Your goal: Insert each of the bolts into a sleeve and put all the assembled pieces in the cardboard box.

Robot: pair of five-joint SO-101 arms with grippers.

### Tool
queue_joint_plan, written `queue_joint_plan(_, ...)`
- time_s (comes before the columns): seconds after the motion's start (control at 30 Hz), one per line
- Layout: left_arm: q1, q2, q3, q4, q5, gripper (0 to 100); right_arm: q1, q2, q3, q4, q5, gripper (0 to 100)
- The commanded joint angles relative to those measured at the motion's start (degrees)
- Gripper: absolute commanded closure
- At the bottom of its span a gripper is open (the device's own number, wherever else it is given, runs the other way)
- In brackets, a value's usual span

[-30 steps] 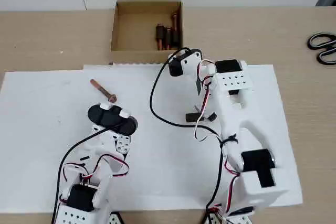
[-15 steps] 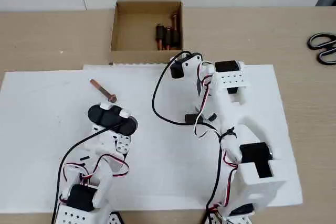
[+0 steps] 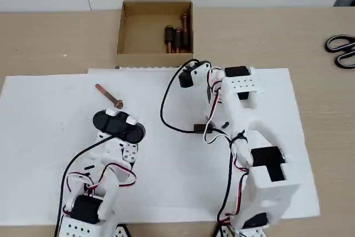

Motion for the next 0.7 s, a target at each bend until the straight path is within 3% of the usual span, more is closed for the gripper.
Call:
queue_joint_plan(0.0,-0.2,-0.3,-0.2,0.1,0.3,99,0.0,2.2,-0.3,-1.7,1.5,84.6)
queue_joint_plan(0.27,-0.2,-0.3,-0.2,0.1,0.3,99,-0.1,4.1,-0.4,-1.4,4.0,98.2)
queue_joint_plan(0.67,-0.2,-0.3,-0.2,0.1,0.3,99,-3.1,-10.4,-11.7,13.5,-0.1,99.1)
